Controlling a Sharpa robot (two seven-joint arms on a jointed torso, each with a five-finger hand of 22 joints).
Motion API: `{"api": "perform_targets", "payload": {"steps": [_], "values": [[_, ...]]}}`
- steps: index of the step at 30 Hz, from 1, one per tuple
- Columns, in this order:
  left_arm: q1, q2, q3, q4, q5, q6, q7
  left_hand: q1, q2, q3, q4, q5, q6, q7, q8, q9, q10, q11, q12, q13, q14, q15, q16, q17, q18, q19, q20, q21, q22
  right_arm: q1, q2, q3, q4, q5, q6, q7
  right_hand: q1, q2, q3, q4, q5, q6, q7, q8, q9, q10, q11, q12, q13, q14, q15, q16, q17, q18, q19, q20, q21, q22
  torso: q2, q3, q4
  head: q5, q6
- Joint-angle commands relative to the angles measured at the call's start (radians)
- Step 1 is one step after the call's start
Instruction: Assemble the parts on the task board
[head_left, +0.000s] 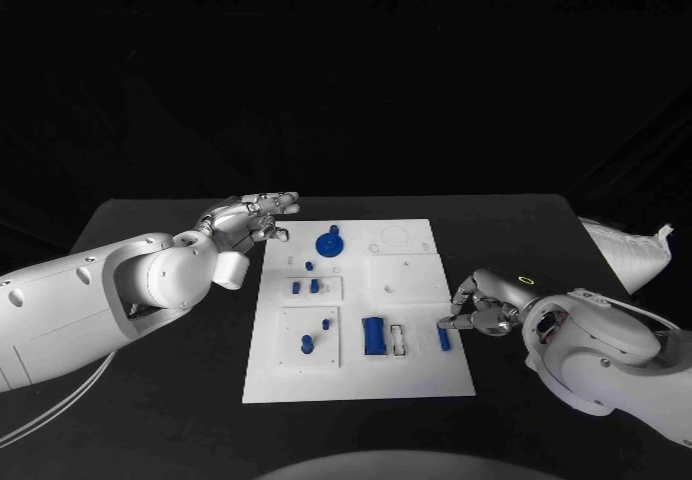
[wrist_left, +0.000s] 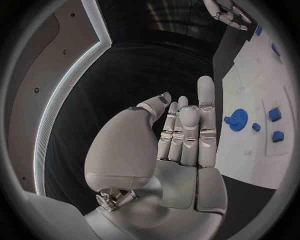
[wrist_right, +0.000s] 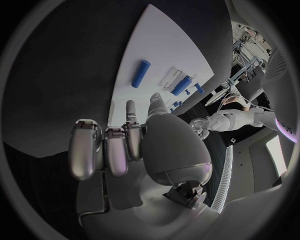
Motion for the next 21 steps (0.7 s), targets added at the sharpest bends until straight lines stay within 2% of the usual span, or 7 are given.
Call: {"api": "perform_targets", "payload": {"steps": [1, 12, 18, 20, 21], "values": [[0.0, 0.002, 0.0, 0.004, -0.003, 0.015, 0.009, 0.001, 0.004, -0.004, 0.001, -0.002, -0.004, 0.001, 0.007, -0.001, -0.006, 0.001, 0.006, 0.002, -0.006, 0.001, 0.0, -0.001, 0.01, -0.005, 0.0, -0.004, -0.001, -0.009, 0.004, -0.002, -0.009, -0.034, 0.055, 0.002, 0.0, 0.012, 0.004, 0.007, 0.004, 0.007, 0.0, -0.008, -0.002, 0.035, -0.001, 0.001, -0.012, 0.081, 0.007, 0.003, 0.138, -0.017, 0.006, 0.009, 0.002, -0.001, 0.001, 0.0009, 0.0029, -0.003, 0.0], [0.0, 0.0, 0.0, 0.003, -0.003, 0.015, 0.009, 0.001, 0.004, -0.004, 0.001, -0.002, -0.004, 0.001, 0.007, -0.001, -0.006, 0.001, 0.006, 0.002, -0.006, 0.001, 0.0, -0.001, 0.01, -0.005, 0.0, -0.004, -0.001, -0.033, 0.029, -0.004, -0.035, -0.054, 0.089, -0.001, -0.012, 0.012, 0.0, 0.017, 0.009, 0.012, -0.001, -0.012, -0.005, 0.035, -0.001, -0.002, -0.013, 0.08, 0.006, 0.002, 0.137, -0.017, 0.005, 0.009, 0.002, -0.001, 0.0, -0.0008, 0.0026, -0.002, -0.004], [0.0, 0.0, 0.0, 0.004, -0.003, 0.015, 0.009, 0.001, 0.004, -0.004, 0.001, -0.002, -0.004, 0.001, 0.007, -0.001, -0.006, 0.001, 0.006, 0.002, -0.006, 0.001, 0.0, -0.001, 0.01, -0.005, 0.0, -0.004, -0.001, -0.037, 0.045, -0.004, -0.046, -0.074, 0.111, -0.002, 0.018, 0.008, 0.01, 0.0, 0.005, 0.023, -0.004, -0.015, -0.007, 0.035, -0.005, -0.003, -0.012, 0.08, 0.004, 0.002, 0.137, -0.017, 0.004, 0.008, 0.002, -0.001, 0.001, -0.001, 0.0019, 0.0, -0.008], [0.0, 0.0, 0.0, 0.004, -0.003, 0.016, 0.009, 0.001, 0.004, -0.004, 0.001, -0.002, -0.004, 0.001, 0.007, -0.001, -0.006, 0.001, 0.006, 0.002, -0.006, 0.001, 0.0, -0.001, 0.01, -0.005, 0.0, -0.004, -0.001, -0.039, 0.052, -0.004, -0.049, -0.087, 0.118, -0.002, 0.046, 0.01, 0.025, -0.017, -0.027, 0.026, -0.005, -0.019, -0.01, 0.035, -0.006, -0.003, -0.011, 0.08, 0.002, 0.002, 0.138, -0.017, 0.004, 0.006, 0.002, -0.001, 0.001, -0.0009, 0.0026, 0.0, -0.009], [0.0, 0.0, 0.0, 0.004, -0.003, 0.016, 0.009, 0.001, 0.004, -0.004, 0.001, -0.002, -0.004, 0.001, 0.007, -0.001, -0.006, 0.001, 0.006, 0.002, -0.006, 0.001, 0.0, -0.001, 0.01, -0.005, 0.0, -0.004, -0.001, -0.04, 0.056, -0.004, -0.051, -0.094, 0.121, -0.002, 0.06, 0.013, 0.038, -0.025, -0.06, 0.028, -0.006, -0.022, -0.012, 0.035, -0.006, -0.003, -0.01, 0.08, 0.002, 0.002, 0.138, -0.017, 0.004, 0.005, 0.001, -0.001, 0.001, -0.0009, 0.0027, 0.0, -0.009]]}}
